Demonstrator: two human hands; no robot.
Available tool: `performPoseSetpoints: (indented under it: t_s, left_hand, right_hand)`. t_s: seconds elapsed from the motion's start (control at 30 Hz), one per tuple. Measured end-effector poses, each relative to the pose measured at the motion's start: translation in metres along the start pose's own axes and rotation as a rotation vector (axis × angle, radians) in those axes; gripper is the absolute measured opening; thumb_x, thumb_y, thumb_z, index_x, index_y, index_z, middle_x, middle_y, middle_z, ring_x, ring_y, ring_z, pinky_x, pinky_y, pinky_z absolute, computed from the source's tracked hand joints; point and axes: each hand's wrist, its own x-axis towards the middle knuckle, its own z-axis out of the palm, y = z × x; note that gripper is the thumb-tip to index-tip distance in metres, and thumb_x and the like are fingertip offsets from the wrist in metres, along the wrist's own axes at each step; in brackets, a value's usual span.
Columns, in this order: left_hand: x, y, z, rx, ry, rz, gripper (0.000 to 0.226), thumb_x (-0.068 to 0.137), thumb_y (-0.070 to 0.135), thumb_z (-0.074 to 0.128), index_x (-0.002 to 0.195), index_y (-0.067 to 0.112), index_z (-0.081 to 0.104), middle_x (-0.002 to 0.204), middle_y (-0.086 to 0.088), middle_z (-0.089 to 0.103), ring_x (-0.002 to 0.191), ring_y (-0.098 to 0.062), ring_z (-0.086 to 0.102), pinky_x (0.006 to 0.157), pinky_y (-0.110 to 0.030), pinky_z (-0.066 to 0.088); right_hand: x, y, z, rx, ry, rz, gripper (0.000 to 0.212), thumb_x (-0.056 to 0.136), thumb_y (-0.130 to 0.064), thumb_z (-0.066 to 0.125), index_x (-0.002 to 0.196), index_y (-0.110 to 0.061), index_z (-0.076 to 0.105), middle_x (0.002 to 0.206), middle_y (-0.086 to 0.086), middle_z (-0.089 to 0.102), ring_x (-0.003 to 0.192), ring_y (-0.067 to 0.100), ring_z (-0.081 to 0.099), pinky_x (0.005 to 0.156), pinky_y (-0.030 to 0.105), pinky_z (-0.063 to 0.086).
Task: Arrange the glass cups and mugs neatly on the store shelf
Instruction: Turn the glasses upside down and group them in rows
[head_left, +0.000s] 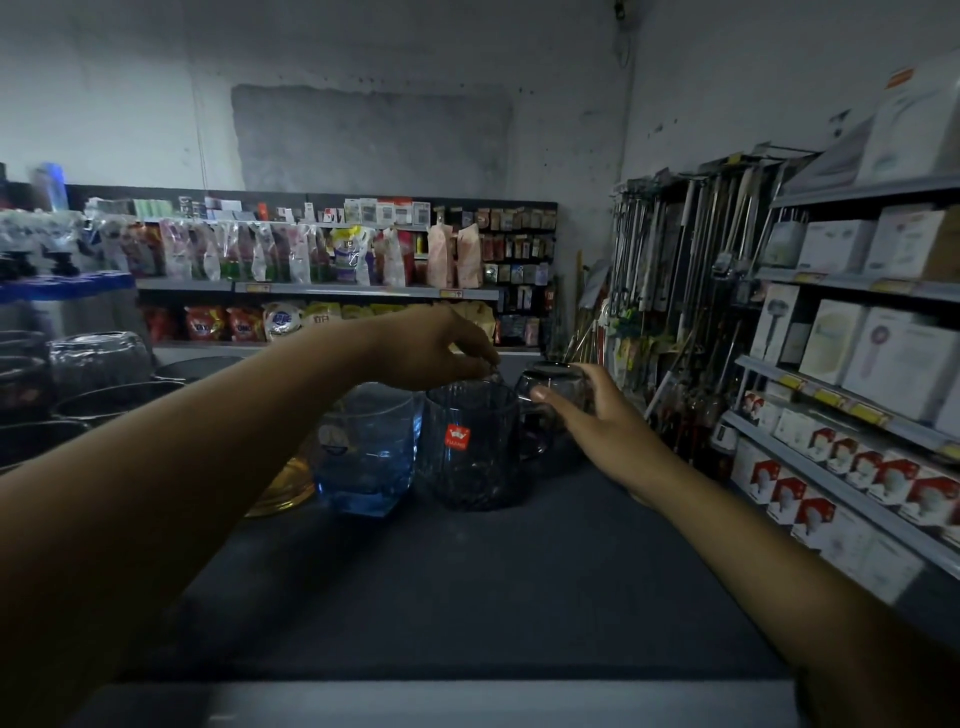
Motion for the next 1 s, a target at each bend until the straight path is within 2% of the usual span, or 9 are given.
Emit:
performPoseSetpoints:
  t_s: [0.1,0.2,0.33,0.43,0.53,0.63,0.77,0.9,1.0]
  left_hand:
    - [-0.020,0.013,-0.003,-0.001,0.062,0.027,0.032,0.101,0.038,0.057,0.127,0.022,0.068,0.128,0.004,0.067,0.113,-0.012,0.064,0.097,-0.039,0.054]
    - [-0.047,0.030,-0.007,0.001,0.074,0.084,0.039,0.097,0.048,0.056,0.125,0.024,0.067,0.122,0.008,0.065,0.107,-0.004,0.062,0.084,-0.020,0.050]
    - [-0.064,0.042,-0.008,0.061,-0.088,0.058,0.072,0.081,0.072,0.058,0.140,0.032,0.053,0.140,0.013,0.054,0.125,-0.006,0.051,0.104,-0.032,0.046]
    - [-0.058,0.044,-0.005,0.065,-0.110,0.015,0.075,0.078,0.065,0.072,0.139,0.028,0.050,0.139,0.008,0.055,0.123,-0.011,0.052,0.104,-0.036,0.047]
    - [-0.050,0.047,-0.005,0.049,-0.103,0.003,0.081,0.071,0.061,0.081,0.136,0.028,0.047,0.127,0.005,0.060,0.113,-0.016,0.058,0.095,-0.036,0.051]
    - [-0.044,0.052,-0.009,0.085,-0.142,0.015,0.091,0.067,0.065,0.080,0.143,0.031,0.044,0.119,0.005,0.063,0.103,-0.015,0.061,0.087,-0.033,0.050]
    - [-0.041,0.058,-0.012,0.117,-0.148,0.068,0.083,0.064,0.067,0.081,0.135,0.031,0.058,0.116,0.008,0.064,0.092,-0.005,0.061,0.076,-0.027,0.049]
    - [-0.056,0.060,-0.022,-0.034,-0.033,0.041,0.074,0.067,0.056,0.085,0.131,0.031,0.058,0.117,0.012,0.062,0.096,-0.003,0.061,0.075,-0.023,0.051]
    - [-0.074,0.059,-0.023,-0.321,0.167,-0.051,0.066,0.066,0.051,0.087,0.123,0.030,0.062,0.113,0.005,0.066,0.098,-0.016,0.070,0.083,-0.038,0.060]
  right_hand:
    - [-0.003,-0.001,-0.003,0.003,-0.004,-0.003,0.074,0.090,-0.063,0.059,0.151,-0.032,0.032,0.147,-0.004,0.045,0.124,0.012,0.045,0.096,0.032,0.036]
    - [-0.011,-0.007,-0.012,-0.050,0.093,-0.104,0.068,0.091,-0.058,0.062,0.148,-0.031,0.038,0.149,-0.004,0.042,0.124,0.009,0.048,0.097,0.032,0.041]
    - [-0.036,-0.024,-0.018,-0.228,0.221,-0.309,0.038,0.092,-0.051,0.064,0.124,-0.032,0.059,0.126,-0.011,0.052,0.112,0.005,0.055,0.093,0.029,0.048]
    - [-0.058,-0.042,-0.017,-0.186,0.055,-0.182,0.034,0.091,-0.044,0.069,0.121,-0.030,0.060,0.117,-0.011,0.061,0.102,0.006,0.063,0.084,0.026,0.051]
    - [-0.072,-0.052,-0.015,-0.052,-0.134,0.022,0.050,0.087,-0.040,0.075,0.131,-0.028,0.054,0.114,-0.004,0.066,0.097,0.018,0.072,0.089,0.045,0.059]
    - [-0.081,-0.055,-0.014,-0.026,-0.152,0.089,0.060,0.085,-0.036,0.079,0.135,-0.024,0.048,0.116,0.001,0.066,0.097,0.023,0.073,0.091,0.049,0.059]
    - [-0.088,-0.053,-0.012,0.130,-0.157,0.120,0.043,0.086,-0.023,0.080,0.121,-0.022,0.054,0.111,0.010,0.071,0.099,0.023,0.073,0.090,0.046,0.060]
    - [-0.095,-0.051,-0.015,0.307,-0.159,0.105,0.040,0.086,-0.019,0.078,0.119,-0.021,0.056,0.110,0.009,0.074,0.102,0.022,0.074,0.093,0.046,0.059]
    - [-0.098,-0.051,-0.019,0.474,-0.199,0.090,0.050,0.082,-0.022,0.080,0.127,-0.018,0.059,0.117,0.011,0.074,0.107,0.029,0.072,0.098,0.048,0.057]
